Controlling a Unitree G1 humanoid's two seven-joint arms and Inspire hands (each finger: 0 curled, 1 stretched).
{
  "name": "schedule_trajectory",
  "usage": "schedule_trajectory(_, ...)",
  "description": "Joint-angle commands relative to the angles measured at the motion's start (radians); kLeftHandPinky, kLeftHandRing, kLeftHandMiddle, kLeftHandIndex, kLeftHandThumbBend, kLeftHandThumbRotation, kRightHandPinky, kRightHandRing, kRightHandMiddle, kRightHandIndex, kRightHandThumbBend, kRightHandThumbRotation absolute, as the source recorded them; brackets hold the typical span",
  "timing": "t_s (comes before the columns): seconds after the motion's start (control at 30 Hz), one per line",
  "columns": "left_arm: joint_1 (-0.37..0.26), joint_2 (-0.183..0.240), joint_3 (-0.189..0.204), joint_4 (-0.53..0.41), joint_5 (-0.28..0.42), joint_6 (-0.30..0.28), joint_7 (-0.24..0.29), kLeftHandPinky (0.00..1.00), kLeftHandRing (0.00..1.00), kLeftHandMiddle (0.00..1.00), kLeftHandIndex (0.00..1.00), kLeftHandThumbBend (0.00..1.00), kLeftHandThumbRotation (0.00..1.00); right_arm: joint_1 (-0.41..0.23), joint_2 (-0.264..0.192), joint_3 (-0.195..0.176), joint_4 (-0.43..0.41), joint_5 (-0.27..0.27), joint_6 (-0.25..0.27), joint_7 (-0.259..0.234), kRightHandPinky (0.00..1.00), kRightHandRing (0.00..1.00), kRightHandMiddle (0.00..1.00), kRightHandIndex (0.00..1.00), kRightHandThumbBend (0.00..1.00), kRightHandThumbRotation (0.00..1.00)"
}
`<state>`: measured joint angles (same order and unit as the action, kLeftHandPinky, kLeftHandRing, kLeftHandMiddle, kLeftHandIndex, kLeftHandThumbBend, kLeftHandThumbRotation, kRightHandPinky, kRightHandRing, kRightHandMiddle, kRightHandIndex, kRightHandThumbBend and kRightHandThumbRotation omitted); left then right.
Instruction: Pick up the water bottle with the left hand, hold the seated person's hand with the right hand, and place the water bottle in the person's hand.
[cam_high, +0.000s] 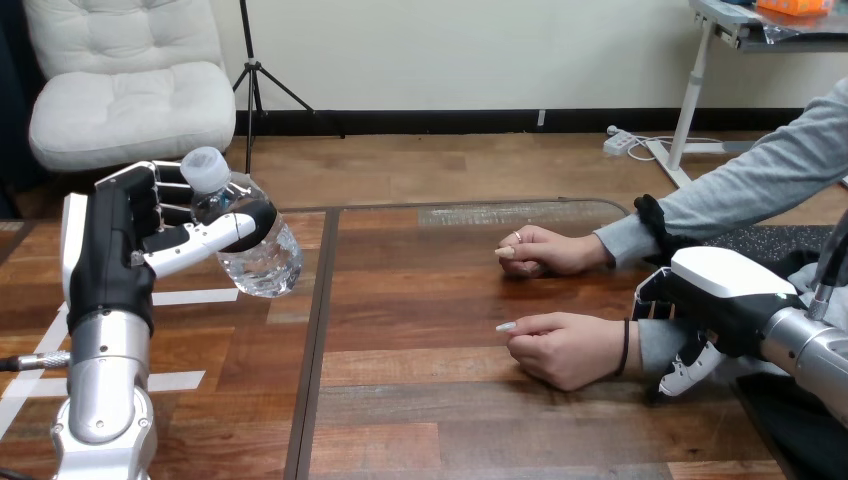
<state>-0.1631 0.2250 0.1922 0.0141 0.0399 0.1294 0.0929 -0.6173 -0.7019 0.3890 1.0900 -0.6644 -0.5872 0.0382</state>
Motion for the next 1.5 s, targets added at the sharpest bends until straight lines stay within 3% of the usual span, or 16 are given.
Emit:
schedule_trajectory(0.0,-0.050,0.012,0.011,-0.043,-0.001,-0.052,0.000,0.36,0.42,0.46,0.43,0.77,0.00,-0.070,0.018,-0.012,0.001,0.018,0.010,-0.017,0.36,0.40,0.46,0.48,0.87,0.00)
schedule_trajectory(0.97,-0.045,0.009,0.014,-0.071,-0.007,-0.039,0.000,0.36,0.42,0.45,0.43,0.77,0.00,-0.076,0.023,-0.013,0.006,0.040,0.019,0.006,0.25,0.30,0.36,0.39,0.90,0.00)
schedule_trajectory(1.47,-0.045,0.006,0.016,-0.075,-0.010,-0.034,-0.003,0.36,0.42,0.45,0.43,0.78,0.00,-0.076,0.018,-0.001,0.000,0.023,0.027,-0.012,0.20,0.25,0.31,0.33,0.87,0.00)
